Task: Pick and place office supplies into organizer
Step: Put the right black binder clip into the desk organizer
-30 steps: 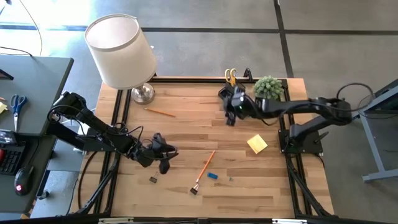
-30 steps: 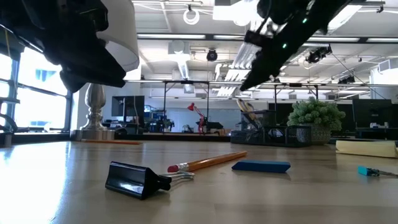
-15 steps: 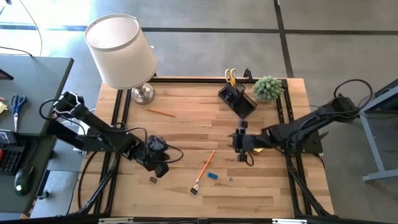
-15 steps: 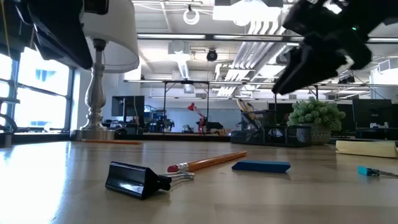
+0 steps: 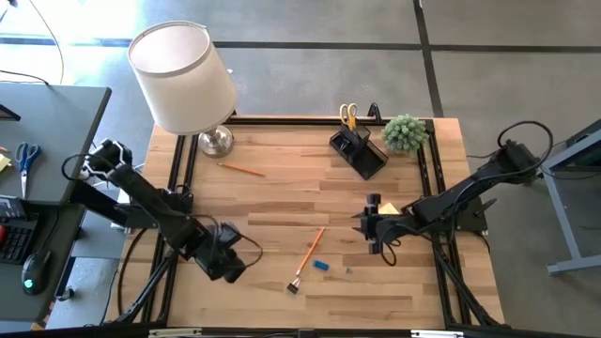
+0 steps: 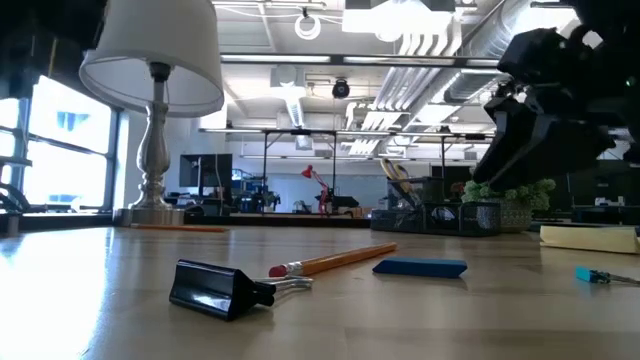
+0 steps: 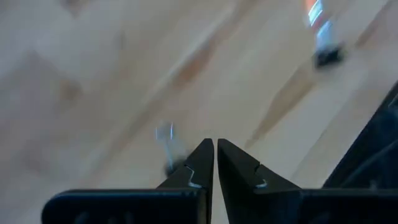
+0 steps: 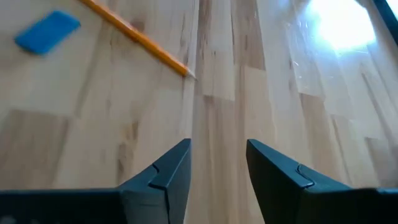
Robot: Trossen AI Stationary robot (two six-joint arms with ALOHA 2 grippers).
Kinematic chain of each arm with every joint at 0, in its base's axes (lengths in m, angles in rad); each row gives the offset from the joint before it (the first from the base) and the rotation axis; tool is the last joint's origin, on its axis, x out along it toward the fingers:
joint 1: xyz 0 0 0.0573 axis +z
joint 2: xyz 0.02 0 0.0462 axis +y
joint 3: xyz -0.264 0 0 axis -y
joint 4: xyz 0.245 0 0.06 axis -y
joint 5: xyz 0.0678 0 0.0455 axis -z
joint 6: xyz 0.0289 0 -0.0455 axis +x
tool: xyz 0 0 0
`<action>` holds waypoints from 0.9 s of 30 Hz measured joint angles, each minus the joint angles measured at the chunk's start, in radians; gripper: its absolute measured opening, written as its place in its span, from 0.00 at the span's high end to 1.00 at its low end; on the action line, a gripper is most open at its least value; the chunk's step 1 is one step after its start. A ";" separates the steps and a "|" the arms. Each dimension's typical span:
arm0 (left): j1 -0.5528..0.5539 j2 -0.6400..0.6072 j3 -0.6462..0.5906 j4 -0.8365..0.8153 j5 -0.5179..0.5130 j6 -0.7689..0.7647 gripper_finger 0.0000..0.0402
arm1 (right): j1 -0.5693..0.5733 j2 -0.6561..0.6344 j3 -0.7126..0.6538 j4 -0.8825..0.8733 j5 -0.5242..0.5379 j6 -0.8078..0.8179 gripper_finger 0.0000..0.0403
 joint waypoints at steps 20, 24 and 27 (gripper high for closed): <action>0.069 0.147 -0.001 0.035 0.281 -0.202 0.37 | 0.000 0.000 -0.121 0.205 0.011 -0.154 0.65; 0.069 0.200 -0.001 0.028 0.273 -0.212 0.30 | -0.001 0.000 -0.124 0.224 0.009 -0.154 0.65; 0.069 0.235 0.000 0.046 0.270 -0.211 0.29 | -0.001 -0.002 -0.124 0.226 0.008 -0.154 0.65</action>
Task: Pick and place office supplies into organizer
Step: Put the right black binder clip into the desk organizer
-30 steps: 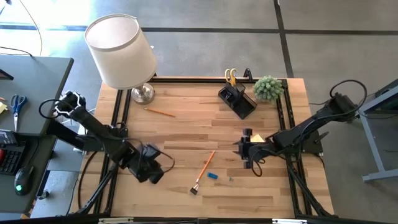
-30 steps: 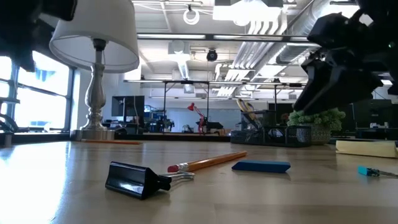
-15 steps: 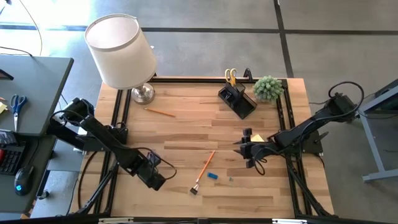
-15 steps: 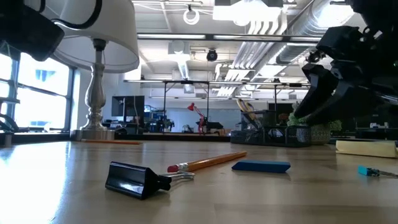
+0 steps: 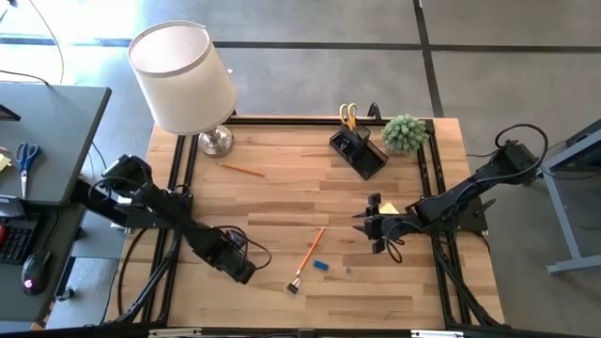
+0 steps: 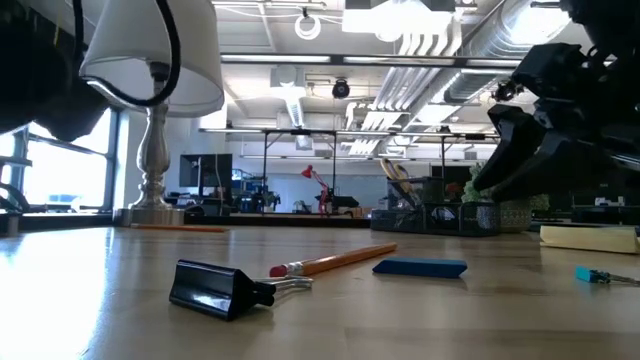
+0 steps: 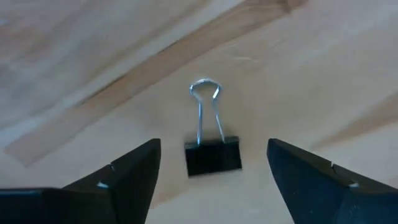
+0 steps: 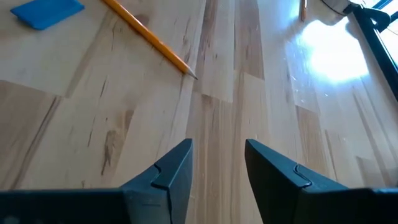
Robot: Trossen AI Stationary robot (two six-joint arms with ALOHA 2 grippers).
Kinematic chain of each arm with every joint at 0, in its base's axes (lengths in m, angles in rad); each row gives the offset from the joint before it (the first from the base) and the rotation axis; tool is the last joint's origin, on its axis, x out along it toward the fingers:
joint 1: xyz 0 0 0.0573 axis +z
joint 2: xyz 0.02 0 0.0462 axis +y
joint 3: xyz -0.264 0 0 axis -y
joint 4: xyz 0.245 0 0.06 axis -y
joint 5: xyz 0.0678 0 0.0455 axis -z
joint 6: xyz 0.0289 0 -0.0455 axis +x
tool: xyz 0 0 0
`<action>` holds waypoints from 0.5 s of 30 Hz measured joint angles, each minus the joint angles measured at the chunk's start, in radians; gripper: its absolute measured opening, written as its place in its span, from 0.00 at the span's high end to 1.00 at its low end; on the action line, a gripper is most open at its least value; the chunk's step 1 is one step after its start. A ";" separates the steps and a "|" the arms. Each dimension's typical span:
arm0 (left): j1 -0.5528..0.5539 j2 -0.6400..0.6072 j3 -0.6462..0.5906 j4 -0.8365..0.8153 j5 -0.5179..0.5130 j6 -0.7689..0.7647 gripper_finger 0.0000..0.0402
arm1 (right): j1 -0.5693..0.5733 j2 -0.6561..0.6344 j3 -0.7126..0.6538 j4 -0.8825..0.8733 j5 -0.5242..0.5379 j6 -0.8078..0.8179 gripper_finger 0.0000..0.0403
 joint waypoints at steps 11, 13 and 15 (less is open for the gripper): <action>-0.001 0.057 0.003 0.014 0.052 0.019 0.45 | 0.000 -0.005 0.000 -0.047 -0.008 0.089 0.65; -0.001 0.057 0.003 0.010 0.055 0.043 0.49 | 0.000 -0.005 0.000 -0.058 -0.004 0.090 0.65; 0.000 0.057 0.003 0.002 0.062 0.046 0.54 | 0.000 -0.005 0.000 -0.071 0.008 0.090 0.65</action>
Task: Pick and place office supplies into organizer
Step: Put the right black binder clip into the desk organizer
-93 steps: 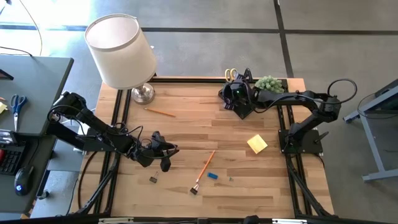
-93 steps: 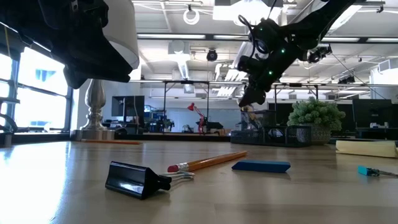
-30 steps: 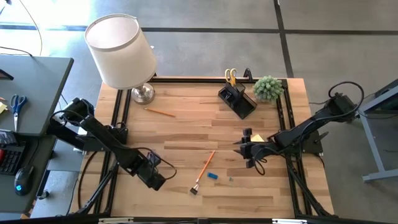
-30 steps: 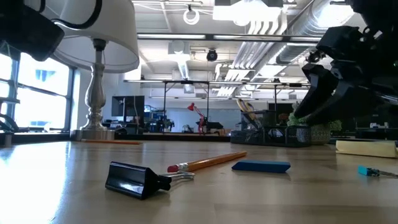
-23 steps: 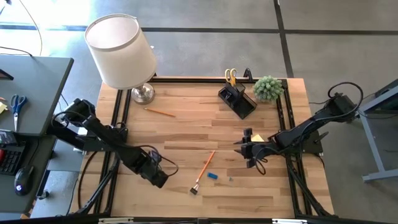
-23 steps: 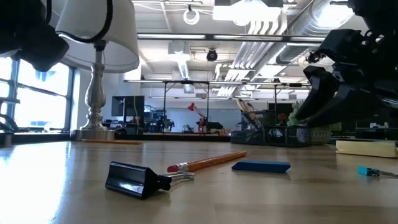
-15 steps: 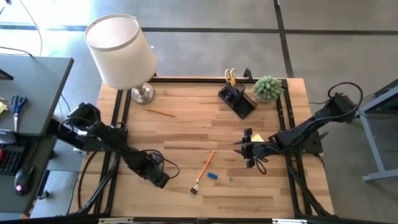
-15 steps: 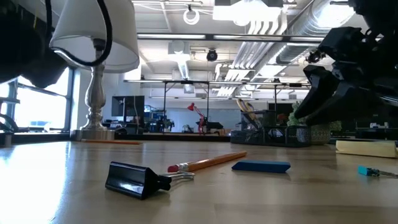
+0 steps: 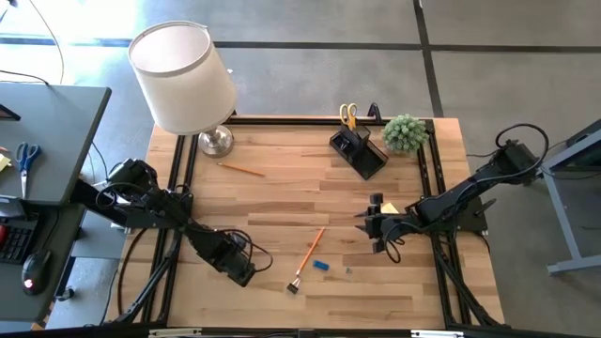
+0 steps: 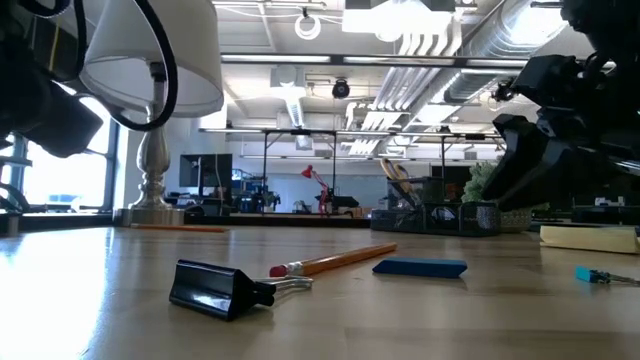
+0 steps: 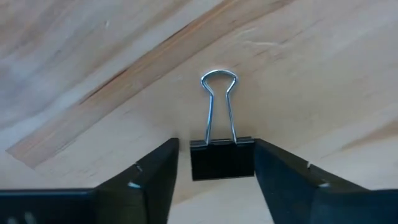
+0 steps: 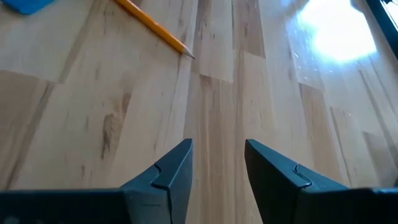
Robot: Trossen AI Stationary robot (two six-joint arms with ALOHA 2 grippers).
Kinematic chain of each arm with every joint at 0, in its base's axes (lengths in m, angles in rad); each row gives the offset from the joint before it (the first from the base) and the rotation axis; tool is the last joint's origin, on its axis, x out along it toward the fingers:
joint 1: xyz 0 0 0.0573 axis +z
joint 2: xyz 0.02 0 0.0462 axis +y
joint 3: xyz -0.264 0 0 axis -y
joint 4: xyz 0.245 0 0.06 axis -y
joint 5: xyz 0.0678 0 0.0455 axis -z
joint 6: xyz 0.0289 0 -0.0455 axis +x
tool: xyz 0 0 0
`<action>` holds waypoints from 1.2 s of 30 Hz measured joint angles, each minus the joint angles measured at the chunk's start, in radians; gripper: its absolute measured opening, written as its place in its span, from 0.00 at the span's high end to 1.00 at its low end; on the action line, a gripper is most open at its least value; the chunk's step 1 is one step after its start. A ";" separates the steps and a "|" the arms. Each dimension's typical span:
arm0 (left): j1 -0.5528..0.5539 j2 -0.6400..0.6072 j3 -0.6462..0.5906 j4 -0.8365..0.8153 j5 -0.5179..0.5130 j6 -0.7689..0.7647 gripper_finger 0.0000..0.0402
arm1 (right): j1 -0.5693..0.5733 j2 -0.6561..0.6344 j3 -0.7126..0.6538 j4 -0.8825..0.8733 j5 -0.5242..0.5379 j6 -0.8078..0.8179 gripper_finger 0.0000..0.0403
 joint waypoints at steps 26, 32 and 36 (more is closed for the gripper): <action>0.419 0.005 0.309 0.062 -0.572 0.995 0.68 | 0.000 -0.064 0.000 0.045 0.056 -0.003 0.65; 0.662 0.005 0.355 0.436 -0.522 1.409 0.67 | 0.000 -0.164 0.000 0.029 0.060 0.024 0.65; 0.799 0.033 0.355 0.632 -0.410 1.525 0.66 | 0.000 -0.207 0.001 -0.026 0.072 0.046 0.65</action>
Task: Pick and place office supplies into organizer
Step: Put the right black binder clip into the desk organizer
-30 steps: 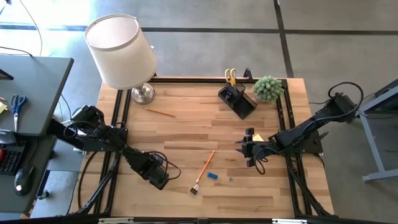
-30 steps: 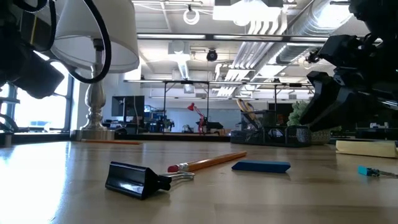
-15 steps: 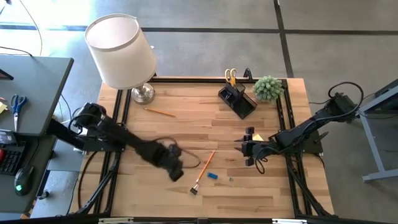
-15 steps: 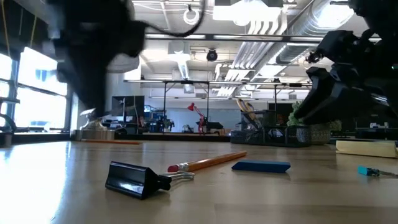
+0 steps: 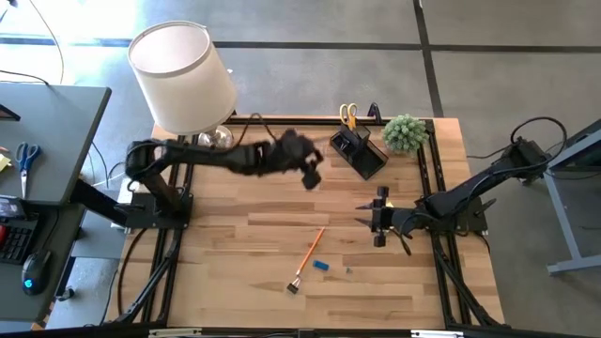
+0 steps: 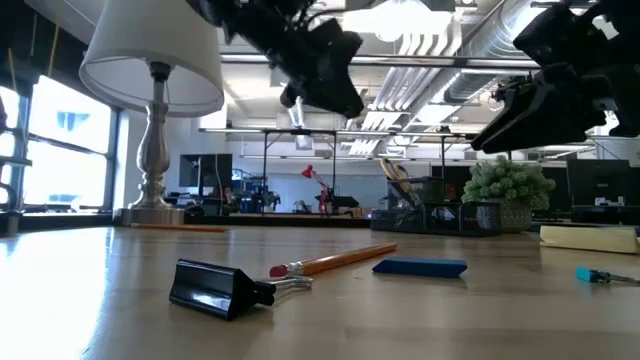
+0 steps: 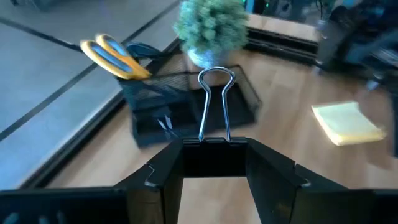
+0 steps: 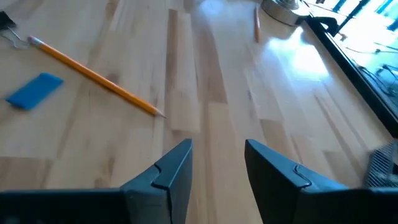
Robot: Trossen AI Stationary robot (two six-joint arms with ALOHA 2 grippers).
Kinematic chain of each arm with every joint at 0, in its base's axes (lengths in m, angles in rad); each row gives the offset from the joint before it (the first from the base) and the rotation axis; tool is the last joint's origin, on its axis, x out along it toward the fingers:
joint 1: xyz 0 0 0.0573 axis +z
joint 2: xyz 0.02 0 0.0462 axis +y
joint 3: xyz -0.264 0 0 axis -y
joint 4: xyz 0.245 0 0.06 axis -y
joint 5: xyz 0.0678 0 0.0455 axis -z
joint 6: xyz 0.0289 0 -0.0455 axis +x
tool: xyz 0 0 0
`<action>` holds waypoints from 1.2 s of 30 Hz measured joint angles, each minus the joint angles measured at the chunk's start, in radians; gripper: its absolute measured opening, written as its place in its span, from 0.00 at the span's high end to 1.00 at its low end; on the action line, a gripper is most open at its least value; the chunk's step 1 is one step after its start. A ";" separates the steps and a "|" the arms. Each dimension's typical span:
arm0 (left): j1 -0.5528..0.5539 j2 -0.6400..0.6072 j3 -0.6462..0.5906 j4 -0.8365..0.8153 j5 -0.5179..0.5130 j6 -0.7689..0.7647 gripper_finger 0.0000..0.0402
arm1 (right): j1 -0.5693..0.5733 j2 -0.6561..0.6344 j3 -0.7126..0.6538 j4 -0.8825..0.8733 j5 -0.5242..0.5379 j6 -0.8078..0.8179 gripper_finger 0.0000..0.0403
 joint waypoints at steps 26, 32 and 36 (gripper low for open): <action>0.174 0.475 0.424 0.104 0.193 -0.015 0.65 | 0.008 -0.008 0.000 -0.185 0.192 0.174 0.65; 0.174 0.478 0.505 -0.037 0.171 -0.015 0.65 | 0.075 -0.008 0.000 -0.210 0.192 0.247 0.65; 0.175 0.478 0.521 -0.062 0.163 -0.016 0.65 | 0.120 -0.008 0.000 -0.205 0.211 0.264 0.65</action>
